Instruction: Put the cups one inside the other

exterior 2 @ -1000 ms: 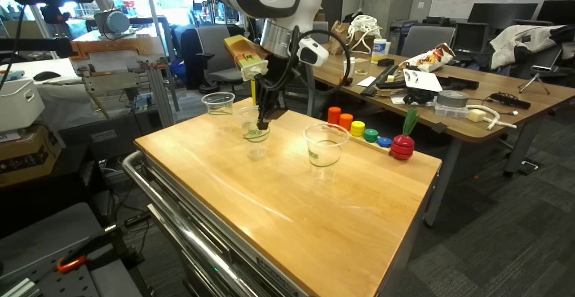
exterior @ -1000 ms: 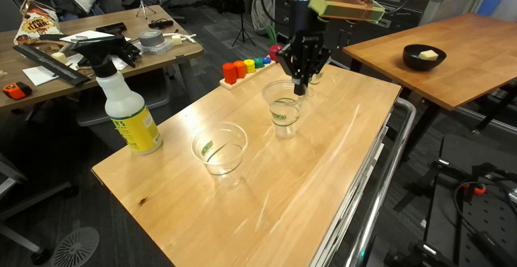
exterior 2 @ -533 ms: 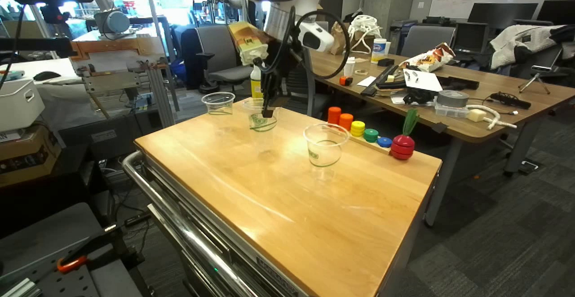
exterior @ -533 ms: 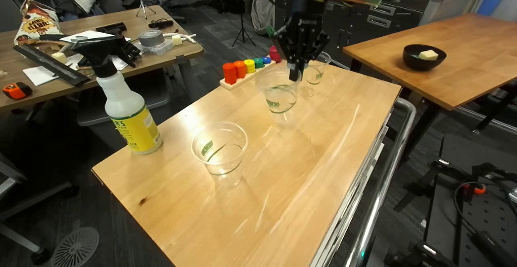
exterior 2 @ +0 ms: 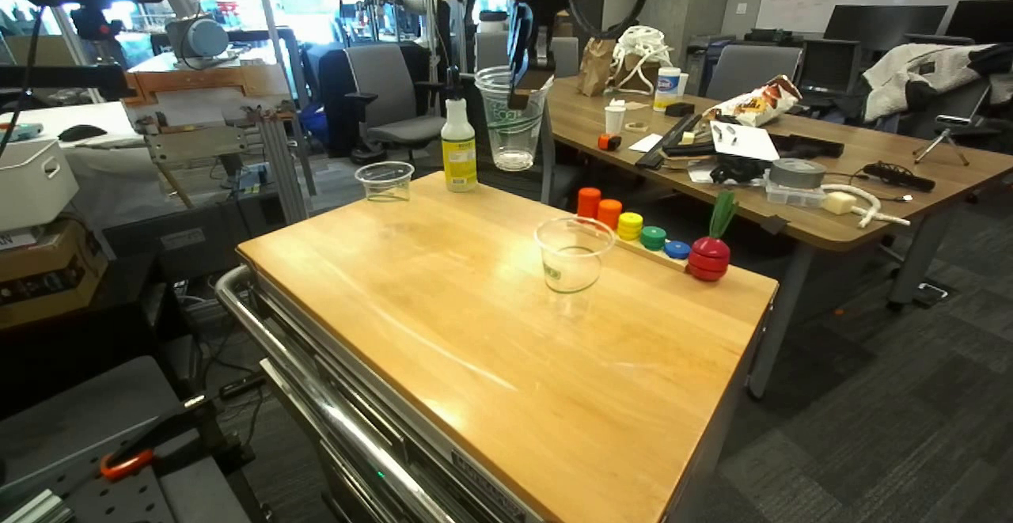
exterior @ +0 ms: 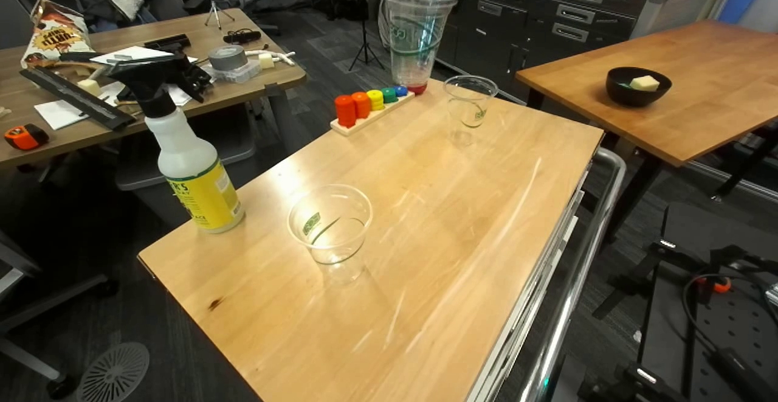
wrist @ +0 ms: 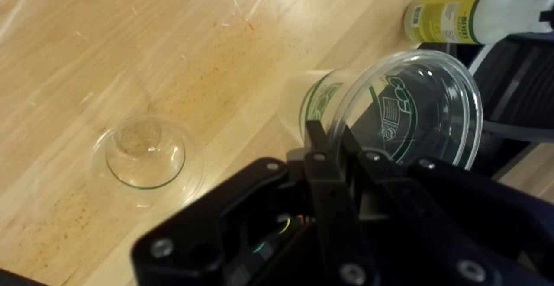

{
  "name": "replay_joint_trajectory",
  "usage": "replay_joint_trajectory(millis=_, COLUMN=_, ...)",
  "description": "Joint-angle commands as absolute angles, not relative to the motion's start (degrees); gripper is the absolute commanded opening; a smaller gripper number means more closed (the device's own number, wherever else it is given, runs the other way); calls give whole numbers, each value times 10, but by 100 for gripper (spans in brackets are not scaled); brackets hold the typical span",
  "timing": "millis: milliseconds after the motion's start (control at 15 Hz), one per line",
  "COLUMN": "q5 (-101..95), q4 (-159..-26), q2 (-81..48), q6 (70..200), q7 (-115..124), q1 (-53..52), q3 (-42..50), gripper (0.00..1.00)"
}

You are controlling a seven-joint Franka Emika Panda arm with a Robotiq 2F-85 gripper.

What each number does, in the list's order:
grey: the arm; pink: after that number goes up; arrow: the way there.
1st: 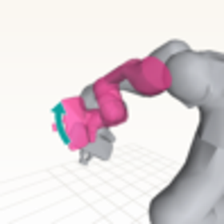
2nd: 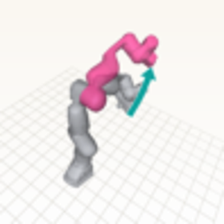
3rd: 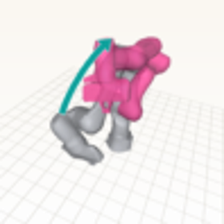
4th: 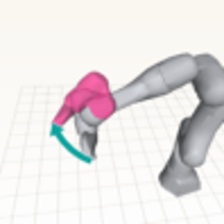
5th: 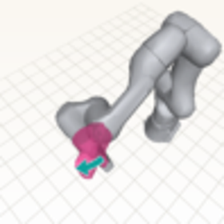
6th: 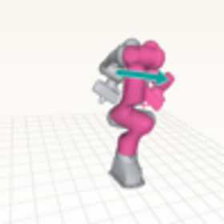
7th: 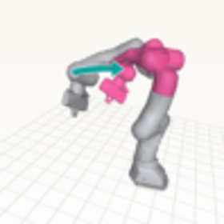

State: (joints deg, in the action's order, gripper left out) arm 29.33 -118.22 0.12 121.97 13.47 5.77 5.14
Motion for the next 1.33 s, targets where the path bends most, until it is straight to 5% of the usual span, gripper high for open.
replay_joint_trajectory(millis=0, q5=307, q4=-1257, q2=82, q6=1262, q7=158, q1=68, q3=65, gripper=8)
replay_joint_trajectory(millis=1267, q5=187, q4=-1376, q2=110, q6=1384, q7=299, q1=92, q3=68, gripper=8)
